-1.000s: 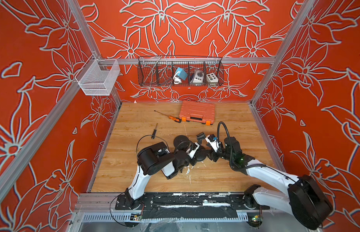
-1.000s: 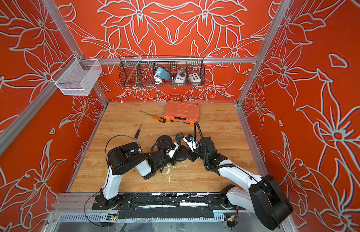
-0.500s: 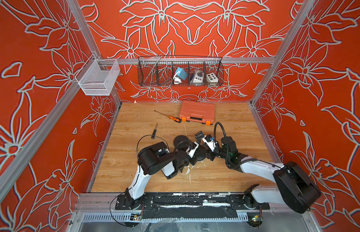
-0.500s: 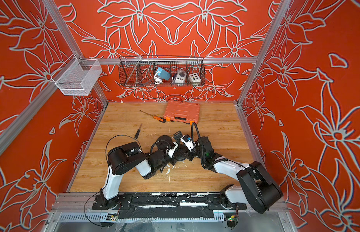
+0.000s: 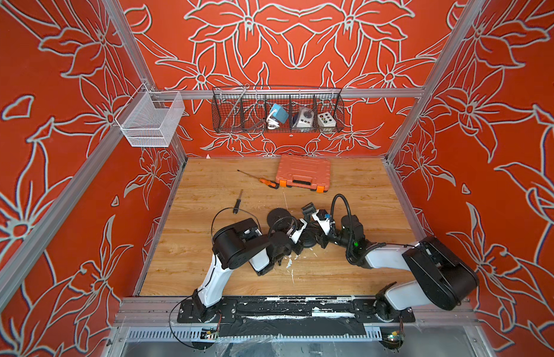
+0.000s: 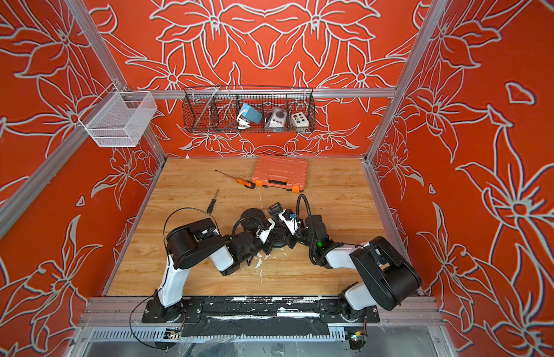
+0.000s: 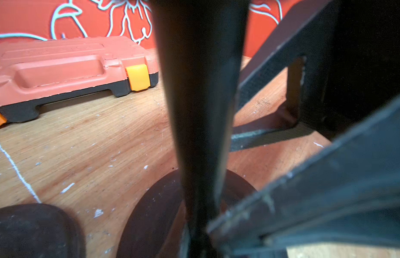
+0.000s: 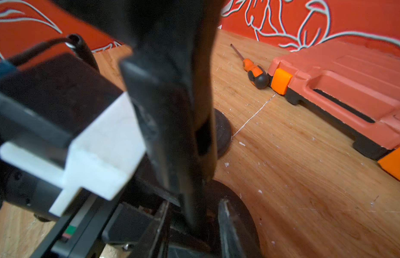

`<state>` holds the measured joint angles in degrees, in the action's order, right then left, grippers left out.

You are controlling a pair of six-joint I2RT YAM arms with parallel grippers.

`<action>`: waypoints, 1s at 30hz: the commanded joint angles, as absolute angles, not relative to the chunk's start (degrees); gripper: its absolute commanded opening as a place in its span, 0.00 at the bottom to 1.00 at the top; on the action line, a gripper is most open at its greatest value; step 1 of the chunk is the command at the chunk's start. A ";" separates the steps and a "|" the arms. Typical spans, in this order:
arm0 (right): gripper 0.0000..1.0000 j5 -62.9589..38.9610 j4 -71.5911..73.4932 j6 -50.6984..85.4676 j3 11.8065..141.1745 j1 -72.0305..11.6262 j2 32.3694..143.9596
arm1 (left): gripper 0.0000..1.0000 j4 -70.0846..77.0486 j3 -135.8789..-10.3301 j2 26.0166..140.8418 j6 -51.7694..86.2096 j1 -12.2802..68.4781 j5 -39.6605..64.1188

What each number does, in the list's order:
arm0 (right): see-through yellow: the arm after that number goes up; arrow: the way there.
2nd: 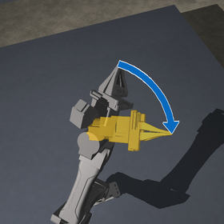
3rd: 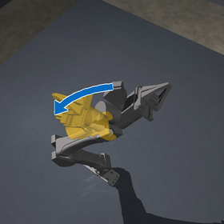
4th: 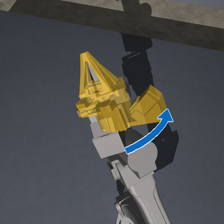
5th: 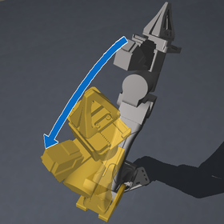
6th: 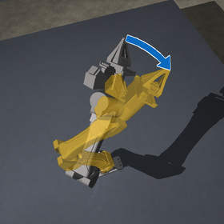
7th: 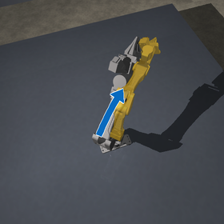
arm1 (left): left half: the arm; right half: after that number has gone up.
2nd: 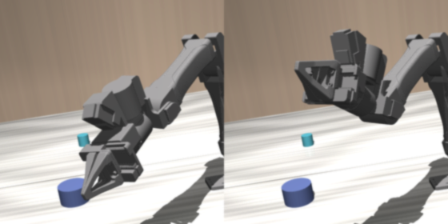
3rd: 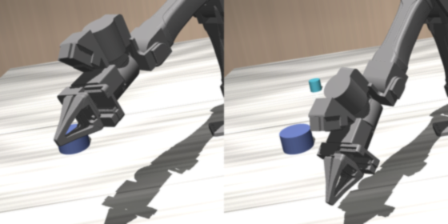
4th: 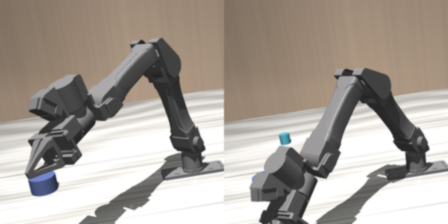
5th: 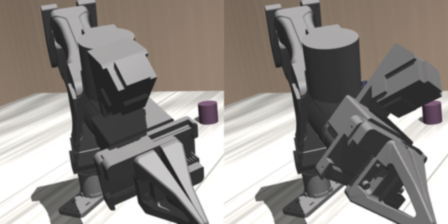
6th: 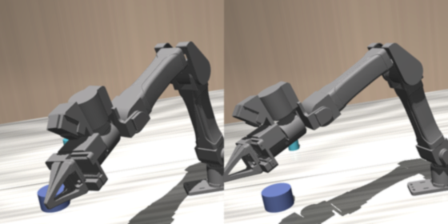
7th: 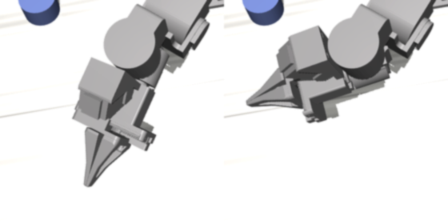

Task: Assemble a microphone stand
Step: Pick up the microphone stand at the center of the board.

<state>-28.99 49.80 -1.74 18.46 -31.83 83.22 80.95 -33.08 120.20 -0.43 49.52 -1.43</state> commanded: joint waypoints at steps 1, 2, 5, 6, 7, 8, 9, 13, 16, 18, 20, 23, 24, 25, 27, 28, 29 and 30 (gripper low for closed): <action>0.34 -28.83 58.59 -1.48 17.25 -32.39 83.92 | 0.16 77.74 -33.76 121.88 -1.05 50.78 0.83; 0.32 -28.74 59.38 -1.54 16.93 -32.41 84.02 | 0.17 77.62 -33.88 121.83 -1.19 50.87 0.80; 0.27 -28.56 60.12 -1.84 16.39 -32.49 84.02 | 0.18 77.17 -34.01 121.57 -1.41 51.05 0.79; 0.26 -28.41 60.17 -2.00 16.30 -32.52 84.11 | 0.19 77.08 -34.06 121.47 -1.41 51.14 0.79; 0.24 -28.22 60.20 -2.08 16.22 -32.57 84.15 | 0.19 77.08 -34.01 121.46 -1.41 51.15 0.87; 0.21 -28.06 60.54 -2.21 16.09 -32.62 84.33 | 0.20 77.08 -34.09 121.23 -1.32 51.24 0.88; 0.18 -27.74 61.15 -2.28 15.84 -32.67 84.50 | 0.21 77.03 -34.00 120.97 -1.19 51.20 0.97; 0.07 -26.73 62.94 -2.52 14.95 -32.70 84.60 | 0.27 76.00 -34.02 119.17 -0.66 51.29 1.14; 0.01 -26.37 62.86 -2.70 14.72 -32.85 84.00 | 0.33 74.19 -33.68 116.61 -0.03 51.23 0.71; 0.00 -26.39 62.77 -2.55 14.68 -32.81 83.34 | 0.38 72.55 -32.79 114.40 1.14 51.24 0.24; 0.00 -26.29 62.33 -2.24 14.76 -32.95 82.10 | 0.41 71.37 -31.56 112.05 2.74 51.23 0.00; 0.00 -26.11 58.67 -2.00 15.82 -32.88 78.70 | 0.46 67.94 -29.12 107.03 6.21 51.22 -0.73; 0.00 -26.02 56.53 -2.10 16.42 -32.92 77.27 | 0.46 65.78 -28.37 104.80 7.53 51.24 -0.80; 0.00 -25.89 54.47 -2.29 17.11 -32.96 76.02 | 0.46 63.83 -27.72 102.70 8.67 51.19 -0.92; 0.00 -25.60 49.49 -2.64 18.84 -32.96 72.74 | 0.47 58.81 -26.18 97.63 11.35 51.23 -1.06; 0.00 -25.42 47.01 -3.00 19.66 -33.02 71.43 | 0.47 56.68 -25.58 95.37 12.37 51.22 -1.31; 0.00 -25.08 43.96 -3.35 20.75 -32.96 69.88 | 0.47 53.99 -25.16 92.84 13.66 51.24 -1.94; 0.00 -24.57 41.33 -3.55 21.74 -33.01 68.51 | 0.48 50.78 -25.05 90.49 14.89 51.23 -2.32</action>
<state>-25.89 45.30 -2.31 17.06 -32.56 72.60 59.59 -25.80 95.46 9.65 50.96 -0.91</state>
